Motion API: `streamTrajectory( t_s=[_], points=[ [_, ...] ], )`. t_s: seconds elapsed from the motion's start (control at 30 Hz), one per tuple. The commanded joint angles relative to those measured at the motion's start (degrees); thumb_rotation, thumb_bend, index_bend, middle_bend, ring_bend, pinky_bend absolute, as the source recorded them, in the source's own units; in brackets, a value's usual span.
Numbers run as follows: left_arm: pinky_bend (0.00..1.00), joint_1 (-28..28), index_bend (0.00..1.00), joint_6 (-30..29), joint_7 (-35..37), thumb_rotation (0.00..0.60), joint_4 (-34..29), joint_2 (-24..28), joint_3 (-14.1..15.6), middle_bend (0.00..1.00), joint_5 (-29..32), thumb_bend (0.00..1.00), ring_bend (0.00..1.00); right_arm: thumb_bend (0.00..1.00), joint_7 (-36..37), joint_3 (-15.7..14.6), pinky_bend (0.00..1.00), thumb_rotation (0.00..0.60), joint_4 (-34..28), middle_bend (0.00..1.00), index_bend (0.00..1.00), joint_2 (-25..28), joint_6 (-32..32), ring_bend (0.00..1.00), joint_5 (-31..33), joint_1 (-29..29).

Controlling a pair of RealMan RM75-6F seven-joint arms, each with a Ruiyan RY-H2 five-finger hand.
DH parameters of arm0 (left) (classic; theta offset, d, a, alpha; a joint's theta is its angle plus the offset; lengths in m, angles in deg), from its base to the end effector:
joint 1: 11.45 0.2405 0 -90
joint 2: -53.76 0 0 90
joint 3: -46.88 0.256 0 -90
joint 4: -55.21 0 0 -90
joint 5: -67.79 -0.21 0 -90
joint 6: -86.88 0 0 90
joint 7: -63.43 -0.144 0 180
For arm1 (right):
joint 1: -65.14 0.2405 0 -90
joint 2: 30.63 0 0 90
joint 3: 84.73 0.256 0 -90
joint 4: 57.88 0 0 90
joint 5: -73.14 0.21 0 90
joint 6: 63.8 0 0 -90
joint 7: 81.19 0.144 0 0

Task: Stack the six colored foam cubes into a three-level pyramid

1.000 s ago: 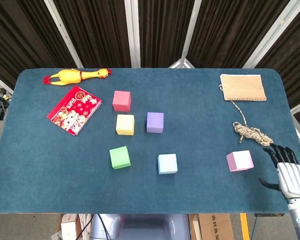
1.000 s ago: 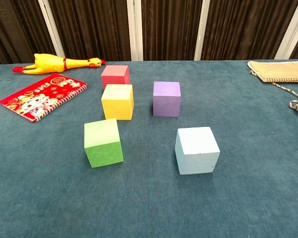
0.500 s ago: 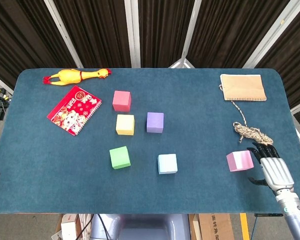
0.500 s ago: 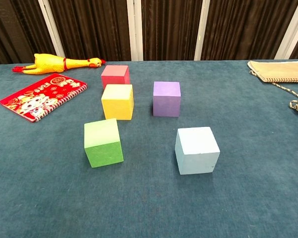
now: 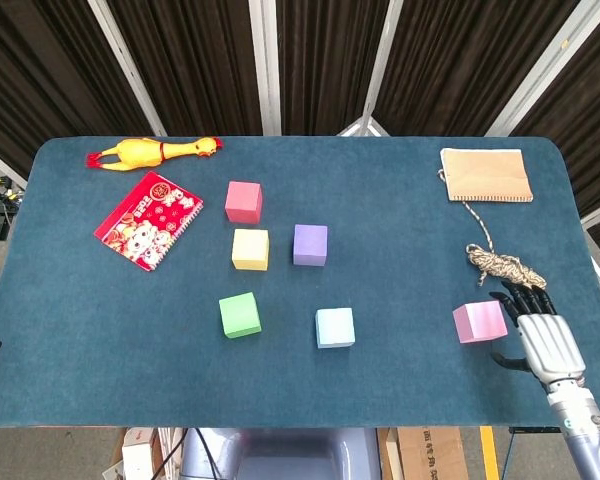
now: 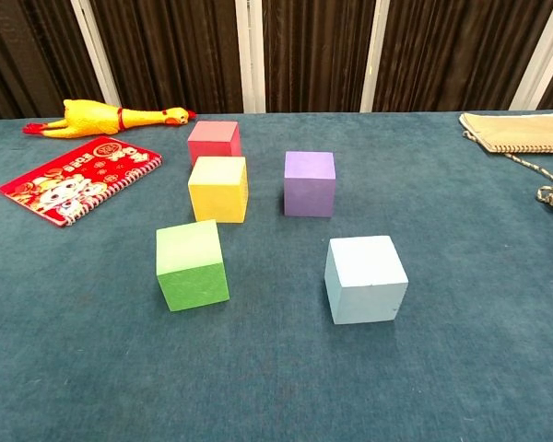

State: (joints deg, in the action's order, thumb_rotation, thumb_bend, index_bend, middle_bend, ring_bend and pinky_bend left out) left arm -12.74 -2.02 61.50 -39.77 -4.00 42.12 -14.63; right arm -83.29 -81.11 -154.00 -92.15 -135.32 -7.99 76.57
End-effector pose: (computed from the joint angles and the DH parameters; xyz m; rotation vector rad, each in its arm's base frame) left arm -0.3205 0.1672 0.2073 -1.2754 -0.8111 -0.8210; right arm -0.3009 -0.2147 0.1421 1.5170 -1.0210 0.8037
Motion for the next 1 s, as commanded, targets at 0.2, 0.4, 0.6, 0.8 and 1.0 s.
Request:
streamTrajectory(
  t_s=[0.2,0.4,0.6,0.8,1.0],
  points=[
    [0.05,-0.46,0.14,0.52,0.1,0.6,0.34,-0.34,-0.31,0.05,0.42,0.24,0.0,0.18,-0.53,-0.5,0.04,0.6,-1.7,0.1,0.18,0.7,-2.21,0.08,-1.02,-1.15],
    [0.09,-3.86,0.14,3.57,-1.83,0.6,0.91,0.01,-2.23,0.1,0.68,0.24,0.0,0.18,-0.81,-0.7,0.04,0.6,-1.44,0.1,0.18,0.69,-2.32,0.08,-0.81,-1.29],
    [0.06,-11.2,0.14,15.93,-3.34,0.6,-2.05,4.76,-6.23,0.09,7.83,0.24,0.0,0.18,-0.6,-0.94,0.04,0.6,0.03,0.1,0.18,-0.36,-1.3,0.08,0.37,-1.23],
    [0.02,-19.11,0.14,32.69,-1.34,0.6,-2.61,9.31,-8.5,0.09,16.57,0.24,0.0,0.18,-0.79,-1.07,0.04,0.6,1.33,0.1,0.18,-1.1,-0.59,0.08,1.88,-1.41],
    [0.01,-27.77,0.15,44.46,-6.32,0.6,0.14,9.14,-9.56,0.1,25.74,0.24,0.0,0.18,-1.45,-0.7,0.04,0.6,2.38,0.1,0.18,-1.76,0.25,0.08,3.92,-1.3]
  ],
)
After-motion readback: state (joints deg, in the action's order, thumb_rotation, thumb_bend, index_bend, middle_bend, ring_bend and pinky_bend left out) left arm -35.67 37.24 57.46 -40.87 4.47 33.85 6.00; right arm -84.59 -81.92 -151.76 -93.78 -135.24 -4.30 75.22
